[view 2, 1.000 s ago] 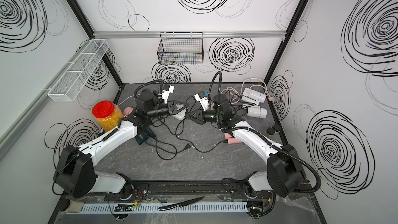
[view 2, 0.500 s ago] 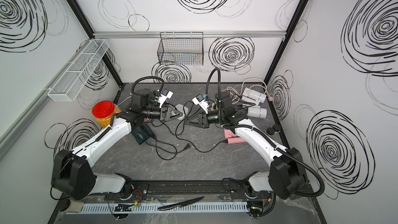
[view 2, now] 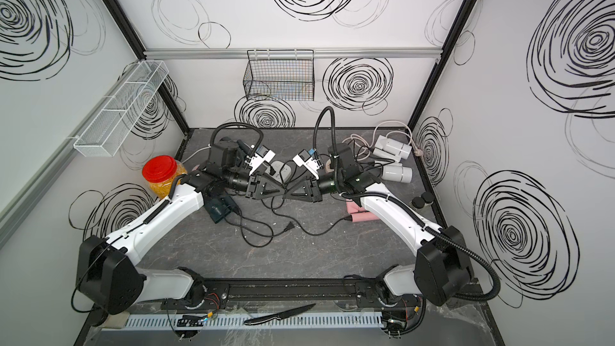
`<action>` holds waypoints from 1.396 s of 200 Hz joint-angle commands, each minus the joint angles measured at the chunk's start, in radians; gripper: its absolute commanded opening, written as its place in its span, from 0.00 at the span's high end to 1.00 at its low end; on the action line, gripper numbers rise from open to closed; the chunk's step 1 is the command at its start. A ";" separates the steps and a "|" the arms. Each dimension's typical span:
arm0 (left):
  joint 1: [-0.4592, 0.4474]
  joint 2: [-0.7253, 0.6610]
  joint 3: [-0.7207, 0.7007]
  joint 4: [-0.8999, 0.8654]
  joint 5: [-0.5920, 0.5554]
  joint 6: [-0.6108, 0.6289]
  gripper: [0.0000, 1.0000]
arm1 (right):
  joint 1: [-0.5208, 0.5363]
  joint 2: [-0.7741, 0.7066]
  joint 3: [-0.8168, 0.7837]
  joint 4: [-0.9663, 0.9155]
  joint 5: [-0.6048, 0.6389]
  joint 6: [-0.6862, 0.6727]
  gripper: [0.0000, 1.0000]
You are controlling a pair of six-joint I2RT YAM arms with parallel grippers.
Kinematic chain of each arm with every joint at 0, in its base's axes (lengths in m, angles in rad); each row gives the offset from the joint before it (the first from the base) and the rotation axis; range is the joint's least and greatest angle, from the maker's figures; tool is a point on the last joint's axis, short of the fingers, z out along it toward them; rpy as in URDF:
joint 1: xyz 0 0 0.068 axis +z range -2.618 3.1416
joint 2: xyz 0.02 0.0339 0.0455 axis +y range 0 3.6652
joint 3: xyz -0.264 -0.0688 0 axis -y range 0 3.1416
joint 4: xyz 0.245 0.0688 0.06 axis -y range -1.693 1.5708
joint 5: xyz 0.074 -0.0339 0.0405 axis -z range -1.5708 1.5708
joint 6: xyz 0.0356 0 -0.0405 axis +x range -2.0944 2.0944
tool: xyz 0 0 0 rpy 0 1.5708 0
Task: Charge the blow dryers
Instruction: Pick up the plug from the center of the board.
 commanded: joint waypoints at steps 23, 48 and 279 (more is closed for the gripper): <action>-0.016 0.026 0.057 -0.012 0.028 0.040 0.60 | 0.013 0.012 0.025 -0.026 0.009 -0.032 0.88; -0.027 0.031 0.062 -0.085 0.042 0.105 0.66 | 0.008 0.009 0.029 -0.032 0.023 -0.030 0.88; 0.403 -0.132 0.125 0.161 -0.312 -0.257 0.94 | -0.037 -0.170 -0.079 -0.001 0.309 0.049 0.27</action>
